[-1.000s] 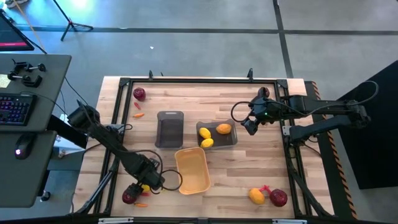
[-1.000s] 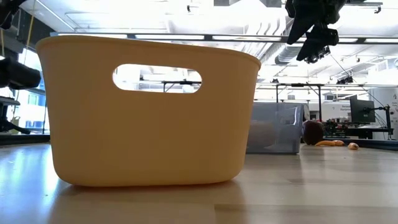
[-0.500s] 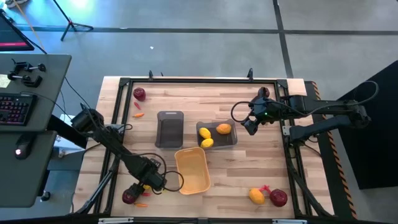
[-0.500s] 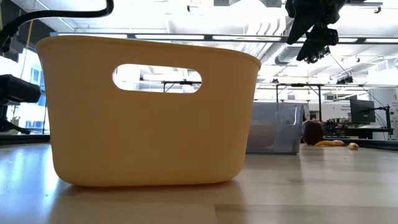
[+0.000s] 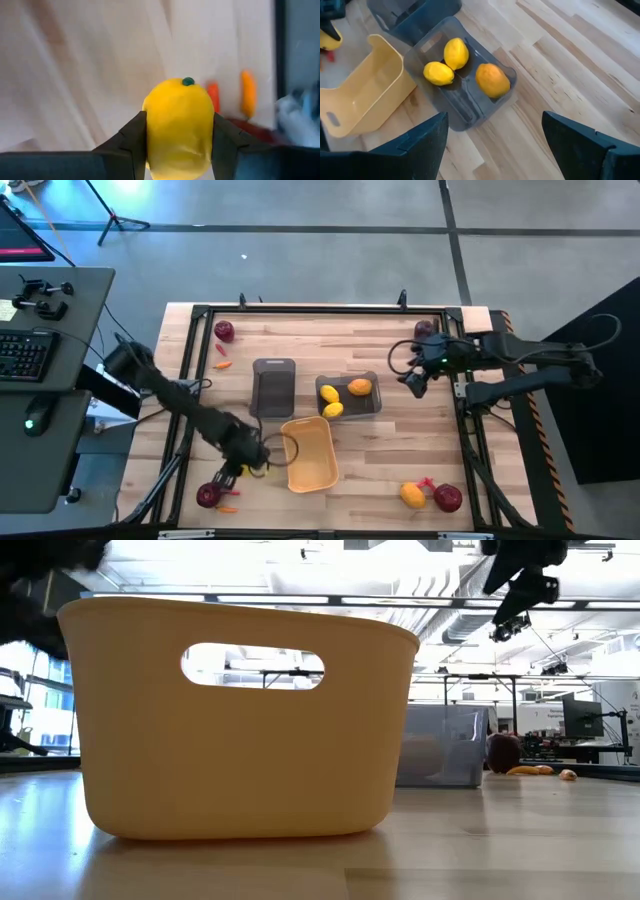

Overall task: Sort produce into baskets
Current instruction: Put the lemon into the right black bin

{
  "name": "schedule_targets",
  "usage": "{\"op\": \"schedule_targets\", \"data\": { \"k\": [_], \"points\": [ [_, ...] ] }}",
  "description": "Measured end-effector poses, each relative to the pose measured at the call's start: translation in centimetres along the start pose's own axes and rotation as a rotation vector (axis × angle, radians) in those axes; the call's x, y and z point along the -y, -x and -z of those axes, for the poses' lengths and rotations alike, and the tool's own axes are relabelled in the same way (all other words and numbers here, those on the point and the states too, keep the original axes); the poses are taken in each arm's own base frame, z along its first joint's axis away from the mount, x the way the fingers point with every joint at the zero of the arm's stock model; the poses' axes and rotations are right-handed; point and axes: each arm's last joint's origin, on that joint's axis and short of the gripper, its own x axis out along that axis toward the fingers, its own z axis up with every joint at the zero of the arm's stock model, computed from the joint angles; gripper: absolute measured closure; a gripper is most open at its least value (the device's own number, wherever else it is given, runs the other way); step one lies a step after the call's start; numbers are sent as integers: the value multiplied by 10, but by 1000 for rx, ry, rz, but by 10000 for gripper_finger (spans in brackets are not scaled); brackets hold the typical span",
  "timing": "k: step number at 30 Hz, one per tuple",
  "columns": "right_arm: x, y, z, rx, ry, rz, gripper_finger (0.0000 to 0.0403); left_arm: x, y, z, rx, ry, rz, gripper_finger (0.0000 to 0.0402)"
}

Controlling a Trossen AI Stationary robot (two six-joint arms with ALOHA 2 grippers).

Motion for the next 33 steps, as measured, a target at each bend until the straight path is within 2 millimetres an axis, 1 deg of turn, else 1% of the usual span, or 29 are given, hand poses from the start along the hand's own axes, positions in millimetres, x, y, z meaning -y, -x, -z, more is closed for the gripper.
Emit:
{"op": "schedule_targets", "data": {
  "k": [3,6,8,10,12,14,16,20,23,27,31,33],
  "points": [
    [6,13,6,17,-34,-11,91,-8,39,-7,175,69,-59,271],
    [11,22,9,43,-56,-15,91,-16,83,-17,402,125,-223,254],
    [12,25,10,63,-58,-14,91,-24,108,-27,524,116,-339,246],
    [14,27,10,83,-60,2,91,-38,126,-39,611,105,-438,245],
    [14,27,10,96,-61,18,91,-57,135,-54,679,105,-493,246],
    [15,27,10,105,-61,32,91,-80,136,-71,723,130,-524,247],
    [14,27,9,107,-61,35,91,-104,131,-86,754,168,-549,246],
    [14,27,9,107,-65,35,91,-149,112,-116,805,230,-561,240],
    [15,27,9,112,-85,42,91,-174,94,-133,825,273,-566,233],
    [15,27,9,115,-88,46,91,-192,78,-143,813,361,-548,223],
    [15,27,9,115,-88,45,91,-199,67,-145,803,424,-524,215],
    [15,27,9,116,-89,45,91,-199,64,-146,800,420,-483,212]
  ]
}}
